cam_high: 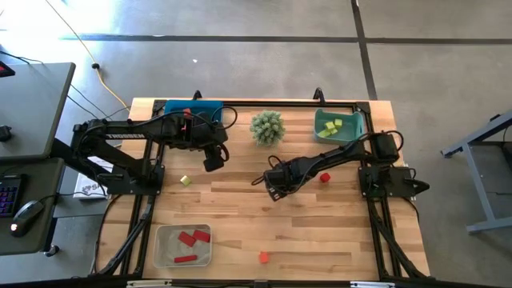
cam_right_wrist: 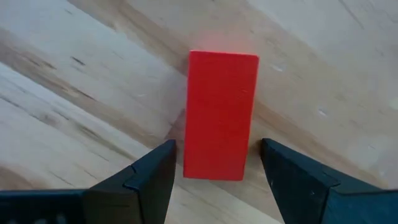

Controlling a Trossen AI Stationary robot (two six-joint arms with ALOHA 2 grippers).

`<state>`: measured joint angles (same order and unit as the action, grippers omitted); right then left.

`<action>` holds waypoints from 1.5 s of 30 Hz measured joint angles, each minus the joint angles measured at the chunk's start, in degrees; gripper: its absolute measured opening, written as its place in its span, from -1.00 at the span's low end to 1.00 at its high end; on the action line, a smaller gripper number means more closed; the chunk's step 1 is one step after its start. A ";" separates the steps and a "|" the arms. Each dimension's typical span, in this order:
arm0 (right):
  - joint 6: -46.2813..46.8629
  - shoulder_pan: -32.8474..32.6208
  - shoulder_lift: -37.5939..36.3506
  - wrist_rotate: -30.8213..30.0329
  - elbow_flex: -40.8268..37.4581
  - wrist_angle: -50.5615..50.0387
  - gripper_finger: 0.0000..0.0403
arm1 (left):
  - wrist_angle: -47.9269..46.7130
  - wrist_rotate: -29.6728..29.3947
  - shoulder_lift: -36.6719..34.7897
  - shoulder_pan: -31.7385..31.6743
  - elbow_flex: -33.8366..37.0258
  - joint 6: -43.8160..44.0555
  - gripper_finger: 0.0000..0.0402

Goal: Sort & place blocks by color
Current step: Put the red block into the white bin

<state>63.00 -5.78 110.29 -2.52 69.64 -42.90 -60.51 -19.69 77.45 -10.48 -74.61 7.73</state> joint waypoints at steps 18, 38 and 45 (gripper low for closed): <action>-3.83 0.42 -0.23 1.85 0.01 -0.39 -0.52 | 0.19 4.28 0.02 -0.63 0.00 2.16 -0.10; -30.25 3.67 -13.99 2.13 0.03 17.66 -0.52 | 4.94 22.31 0.07 -11.81 0.00 22.50 -0.10; -41.34 5.10 -14.74 -0.52 0.03 21.47 -0.52 | 10.73 26.40 0.07 -13.25 0.00 30.64 -0.10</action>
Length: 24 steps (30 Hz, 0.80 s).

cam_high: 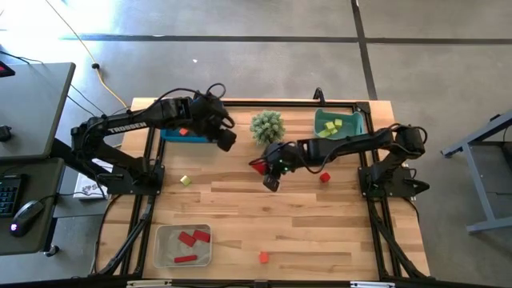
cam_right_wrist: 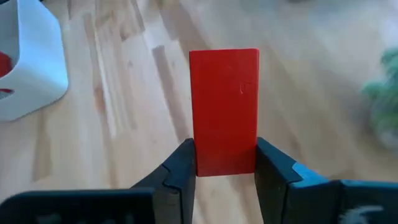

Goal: Sort & place blocks by color
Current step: Put the red block into the white bin

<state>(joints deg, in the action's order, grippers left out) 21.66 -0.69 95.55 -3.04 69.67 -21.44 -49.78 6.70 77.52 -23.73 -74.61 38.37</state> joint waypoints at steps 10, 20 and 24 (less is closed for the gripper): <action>-14.48 1.18 -0.20 -10.19 0.00 8.61 -0.52 | 5.06 0.34 0.00 0.15 0.00 6.71 -0.10; -25.63 3.63 -0.20 -13.25 0.00 13.43 -0.52 | 7.94 -1.57 0.93 1.95 0.02 12.28 -0.10; -26.24 4.62 -0.20 -13.06 0.00 13.42 -0.52 | 10.86 -2.03 2.25 2.91 0.02 12.62 -0.10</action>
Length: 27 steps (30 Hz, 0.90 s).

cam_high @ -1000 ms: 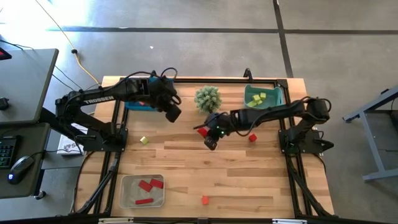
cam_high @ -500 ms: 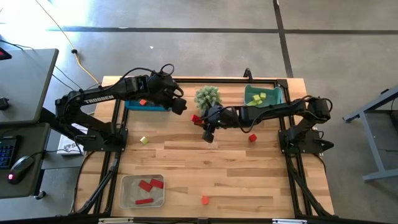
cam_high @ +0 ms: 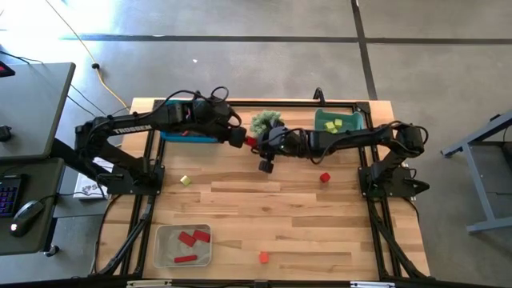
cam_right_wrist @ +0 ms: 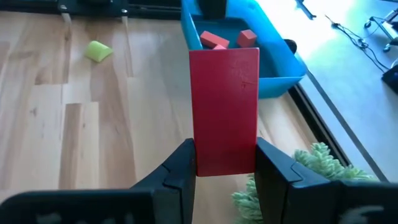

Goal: Sort & place blocks by color
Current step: Put the red block into the white bin

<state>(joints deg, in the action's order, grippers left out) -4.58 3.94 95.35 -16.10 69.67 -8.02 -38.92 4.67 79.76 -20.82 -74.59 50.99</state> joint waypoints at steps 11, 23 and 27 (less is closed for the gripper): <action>-1.92 0.19 0.00 0.22 0.02 -0.01 -0.52 | 1.63 -1.75 4.45 0.17 0.00 0.91 -0.10; -1.92 0.20 0.00 0.53 0.02 -0.29 -0.52 | 2.58 -1.91 6.91 0.17 0.00 -2.64 -0.29; -1.90 0.20 0.00 1.66 0.02 -0.33 -0.52 | 3.30 -1.91 6.91 0.24 0.00 -4.98 -0.53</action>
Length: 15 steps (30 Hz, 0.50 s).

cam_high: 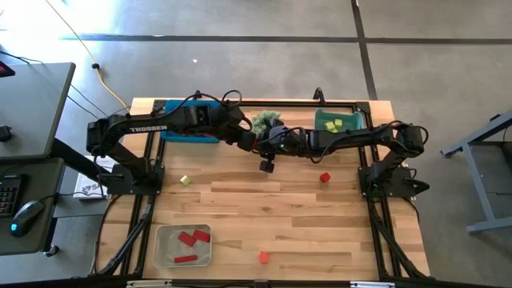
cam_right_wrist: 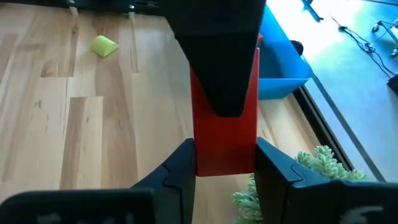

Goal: Sort & place blocks by color
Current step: Put the red block into the white bin

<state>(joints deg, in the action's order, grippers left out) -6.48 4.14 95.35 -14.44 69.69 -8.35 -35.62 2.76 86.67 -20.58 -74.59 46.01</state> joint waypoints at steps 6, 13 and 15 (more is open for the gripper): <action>0.49 0.00 -0.01 -0.62 0.00 -0.35 -0.52 | -0.10 -0.56 -0.02 0.67 0.00 -0.87 -0.82; 3.68 -0.11 -0.04 -1.20 0.04 -0.94 -0.43 | -0.08 -0.63 -0.02 1.39 0.00 -2.21 -0.80; 4.93 -0.13 -0.07 -1.11 0.07 -1.22 -0.33 | -0.10 -0.44 -0.02 1.56 0.00 -3.07 -0.80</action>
<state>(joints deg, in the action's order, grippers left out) -1.55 4.01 95.29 -15.54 69.76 -9.57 -35.73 2.33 86.65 -19.03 -74.59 42.94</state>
